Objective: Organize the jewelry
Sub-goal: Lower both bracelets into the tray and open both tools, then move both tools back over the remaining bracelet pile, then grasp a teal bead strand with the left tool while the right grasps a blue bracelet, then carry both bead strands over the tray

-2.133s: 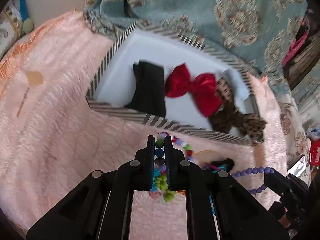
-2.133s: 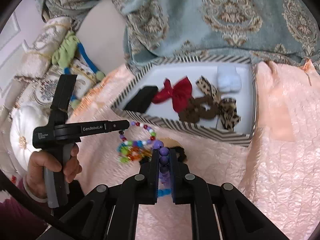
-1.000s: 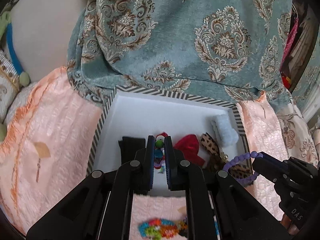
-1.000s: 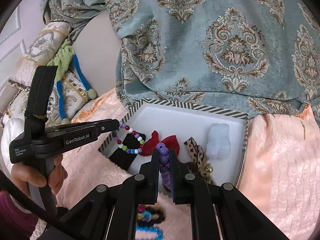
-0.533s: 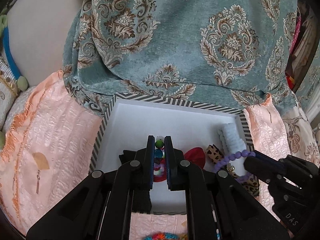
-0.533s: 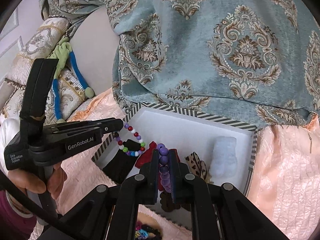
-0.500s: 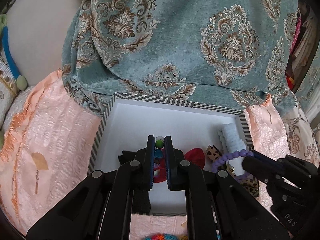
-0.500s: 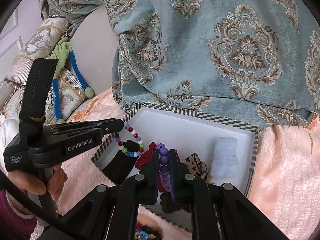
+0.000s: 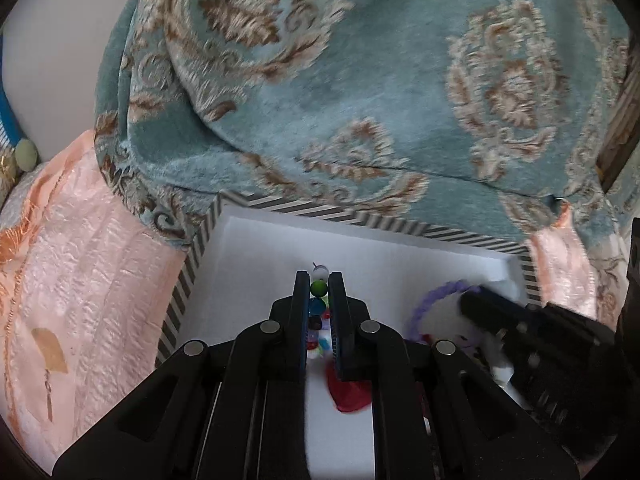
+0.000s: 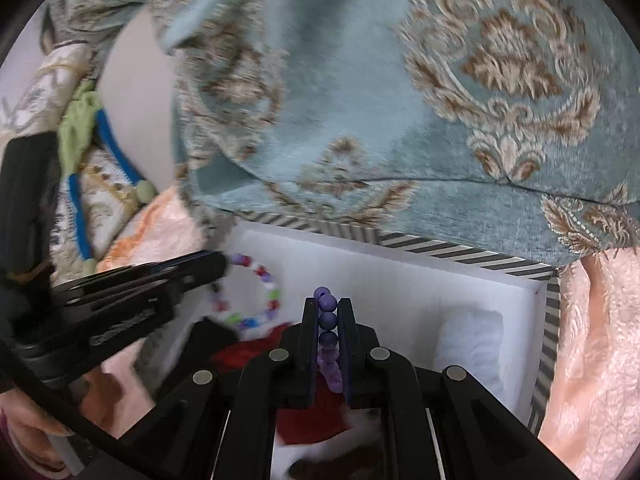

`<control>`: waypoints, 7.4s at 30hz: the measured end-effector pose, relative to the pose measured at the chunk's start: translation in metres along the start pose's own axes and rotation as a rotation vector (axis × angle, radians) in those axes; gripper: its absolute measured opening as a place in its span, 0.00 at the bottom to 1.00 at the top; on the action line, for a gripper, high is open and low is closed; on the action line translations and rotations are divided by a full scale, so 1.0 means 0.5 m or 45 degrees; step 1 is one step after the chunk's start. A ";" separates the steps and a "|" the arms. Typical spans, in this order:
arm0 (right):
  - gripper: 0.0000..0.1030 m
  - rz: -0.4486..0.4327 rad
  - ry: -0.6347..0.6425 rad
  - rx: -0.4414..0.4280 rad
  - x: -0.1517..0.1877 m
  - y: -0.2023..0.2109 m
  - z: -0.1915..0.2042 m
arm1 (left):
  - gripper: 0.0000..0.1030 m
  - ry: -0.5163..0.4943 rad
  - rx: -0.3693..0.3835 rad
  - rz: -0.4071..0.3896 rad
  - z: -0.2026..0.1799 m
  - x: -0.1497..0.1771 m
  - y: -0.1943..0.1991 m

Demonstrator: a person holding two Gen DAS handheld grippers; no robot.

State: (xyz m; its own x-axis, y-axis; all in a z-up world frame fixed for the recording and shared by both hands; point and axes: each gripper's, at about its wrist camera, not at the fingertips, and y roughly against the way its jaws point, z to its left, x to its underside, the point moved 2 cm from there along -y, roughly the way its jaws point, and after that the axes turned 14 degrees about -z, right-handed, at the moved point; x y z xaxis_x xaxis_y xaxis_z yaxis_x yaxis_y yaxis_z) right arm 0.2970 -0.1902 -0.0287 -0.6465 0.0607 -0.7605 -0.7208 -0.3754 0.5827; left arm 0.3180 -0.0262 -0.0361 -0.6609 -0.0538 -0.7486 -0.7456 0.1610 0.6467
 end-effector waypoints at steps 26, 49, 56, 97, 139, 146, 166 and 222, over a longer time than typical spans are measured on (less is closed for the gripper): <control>0.40 -0.045 0.063 0.168 0.050 0.085 0.005 | 0.51 -0.025 -0.084 -0.002 0.014 0.070 0.085; 0.42 -0.073 0.064 0.128 0.189 0.332 0.135 | 0.51 -0.061 -0.124 -0.141 -0.025 0.214 0.367; 0.43 -0.074 0.084 0.110 0.220 0.381 0.161 | 0.51 -0.069 -0.145 -0.172 -0.027 0.244 0.411; 0.43 0.140 -0.007 0.049 0.367 0.317 0.085 | 0.58 0.129 -0.063 0.124 0.063 0.333 0.343; 0.07 -0.063 0.008 -0.088 0.297 0.414 0.110 | 0.10 0.224 0.090 -0.008 0.101 0.269 0.392; 0.07 -0.128 0.011 -0.086 0.260 0.451 0.115 | 0.10 0.201 0.095 -0.096 0.091 0.227 0.446; 0.07 -0.176 0.044 -0.058 0.193 0.460 0.098 | 0.10 0.073 0.084 -0.160 0.016 0.141 0.433; 0.08 -0.026 0.073 -0.106 -0.002 0.036 0.079 | 0.10 0.081 0.069 0.059 -0.022 0.146 0.101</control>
State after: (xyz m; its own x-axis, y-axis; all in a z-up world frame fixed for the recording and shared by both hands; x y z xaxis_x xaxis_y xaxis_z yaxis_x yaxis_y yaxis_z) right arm 0.2746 -0.1604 -0.0062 -0.6148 0.0173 -0.7885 -0.7090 -0.4501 0.5429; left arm 0.2314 -0.0328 -0.0565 -0.6999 -0.1072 -0.7061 -0.7095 0.2178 0.6702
